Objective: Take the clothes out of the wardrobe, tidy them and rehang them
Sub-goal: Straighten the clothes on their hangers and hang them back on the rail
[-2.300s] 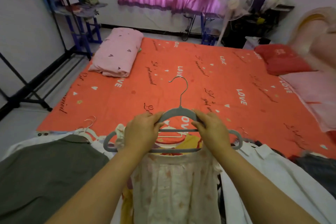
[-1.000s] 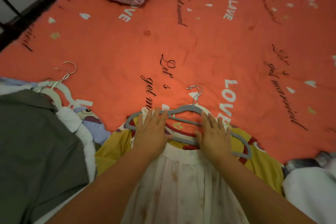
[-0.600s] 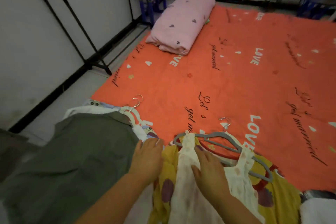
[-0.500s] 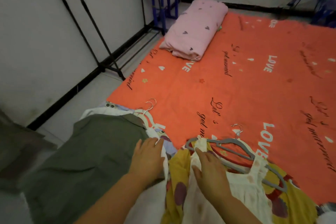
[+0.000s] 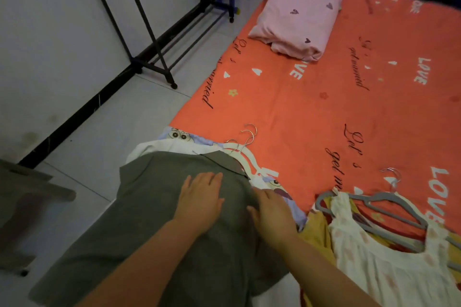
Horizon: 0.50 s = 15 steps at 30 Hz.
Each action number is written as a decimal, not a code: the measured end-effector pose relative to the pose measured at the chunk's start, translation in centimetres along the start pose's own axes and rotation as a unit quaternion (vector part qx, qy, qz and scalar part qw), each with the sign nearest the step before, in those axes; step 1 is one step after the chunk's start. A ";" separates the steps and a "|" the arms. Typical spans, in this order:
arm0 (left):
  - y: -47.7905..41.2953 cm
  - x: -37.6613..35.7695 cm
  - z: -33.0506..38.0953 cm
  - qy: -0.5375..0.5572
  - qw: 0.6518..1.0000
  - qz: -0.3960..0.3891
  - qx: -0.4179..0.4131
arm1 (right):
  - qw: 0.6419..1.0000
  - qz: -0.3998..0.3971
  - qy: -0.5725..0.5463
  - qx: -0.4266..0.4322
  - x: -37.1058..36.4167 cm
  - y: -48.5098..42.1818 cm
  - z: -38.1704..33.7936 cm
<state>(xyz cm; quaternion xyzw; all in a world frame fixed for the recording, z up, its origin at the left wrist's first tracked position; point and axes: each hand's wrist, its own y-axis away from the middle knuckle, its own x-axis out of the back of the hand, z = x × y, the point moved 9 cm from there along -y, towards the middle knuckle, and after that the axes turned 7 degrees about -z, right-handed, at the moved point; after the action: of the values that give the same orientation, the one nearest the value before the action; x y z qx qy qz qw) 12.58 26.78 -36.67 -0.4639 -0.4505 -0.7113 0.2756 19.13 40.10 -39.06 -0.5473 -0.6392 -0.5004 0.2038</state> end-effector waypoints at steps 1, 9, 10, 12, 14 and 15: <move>-1.0 -0.5 -1.1 -0.002 1.000 -0.001 -0.003 | 1.000 0.000 -0.003 -0.005 -0.9 -1.6 -0.3; -8.2 -3.8 -7.0 -0.008 1.000 -0.001 -0.022 | 0.994 0.067 -0.007 -0.088 -4.5 -7.8 0.6; -9.0 -4.1 -7.3 -0.016 1.000 0.000 -0.026 | 0.991 0.107 -0.018 -0.079 -3.8 -8.2 0.5; -10.3 -4.8 -7.7 -0.027 0.999 -0.010 -0.032 | 0.987 0.151 -0.028 -0.058 -2.6 -9.7 0.0; -11.2 -5.9 -8.1 -0.024 0.999 -0.034 -0.029 | 0.987 0.147 -0.020 -0.056 -2.1 -12.3 -0.5; -11.4 -6.5 -8.2 -0.021 0.998 -0.044 -0.028 | 0.988 0.141 -0.014 -0.064 -1.9 -13.7 -0.7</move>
<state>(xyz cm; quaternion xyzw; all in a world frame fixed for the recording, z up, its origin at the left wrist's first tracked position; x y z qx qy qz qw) 2.66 24.26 -48.30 -0.4658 -0.4562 -0.7252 0.2217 7.10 39.96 -46.01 -0.6507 -0.5254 -0.4988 0.2275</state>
